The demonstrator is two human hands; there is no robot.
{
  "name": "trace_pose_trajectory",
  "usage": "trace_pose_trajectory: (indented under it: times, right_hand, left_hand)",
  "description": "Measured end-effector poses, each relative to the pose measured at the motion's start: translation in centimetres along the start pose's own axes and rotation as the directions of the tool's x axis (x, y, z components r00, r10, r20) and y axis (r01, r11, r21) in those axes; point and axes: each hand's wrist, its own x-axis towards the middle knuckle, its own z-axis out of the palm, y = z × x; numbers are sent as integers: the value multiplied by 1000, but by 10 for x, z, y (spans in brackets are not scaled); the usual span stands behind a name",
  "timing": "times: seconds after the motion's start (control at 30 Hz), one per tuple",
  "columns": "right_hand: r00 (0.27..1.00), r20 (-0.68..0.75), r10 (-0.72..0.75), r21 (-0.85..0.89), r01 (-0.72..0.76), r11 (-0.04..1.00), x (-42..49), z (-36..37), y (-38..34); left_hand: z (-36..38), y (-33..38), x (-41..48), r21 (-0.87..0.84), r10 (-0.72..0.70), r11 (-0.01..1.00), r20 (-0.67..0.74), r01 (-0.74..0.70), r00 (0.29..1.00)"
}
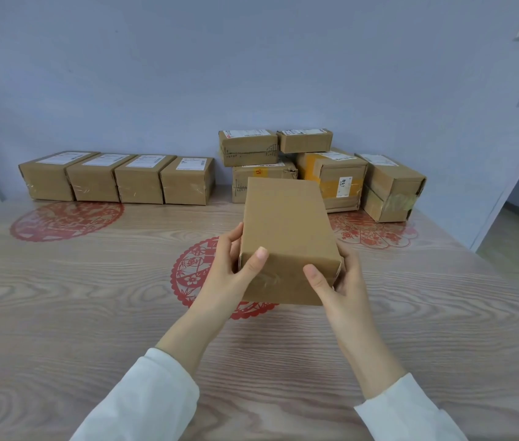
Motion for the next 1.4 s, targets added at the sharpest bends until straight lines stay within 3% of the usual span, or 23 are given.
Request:
trace_pose_trajectory:
  times: [0.17, 0.53, 0.9, 1.1, 1.4]
  right_hand:
    - [999, 42, 17, 3, -18, 1000, -2, -1, 0]
    - [992, 37, 124, 38, -125, 991, -2, -3, -2]
    - [997, 3, 78, 24, -78, 997, -3, 1, 6]
    - [996, 46, 71, 9, -71, 997, 0, 1, 8]
    - [999, 45, 29, -106, -24, 994, -2, 4, 5]
  left_hand:
    - [-1, -3, -1, -40, -48, 998, -33, 47, 998]
    - [0, -6, -1, -42, -14, 999, 3, 14, 1000]
    - [-5, -11, 3, 78, 16, 997, 65, -21, 998]
    - [0, -15, 4, 2, 24, 1000, -11, -24, 1000]
    - [-1, -16, 6, 60, 17, 998, -65, -13, 998]
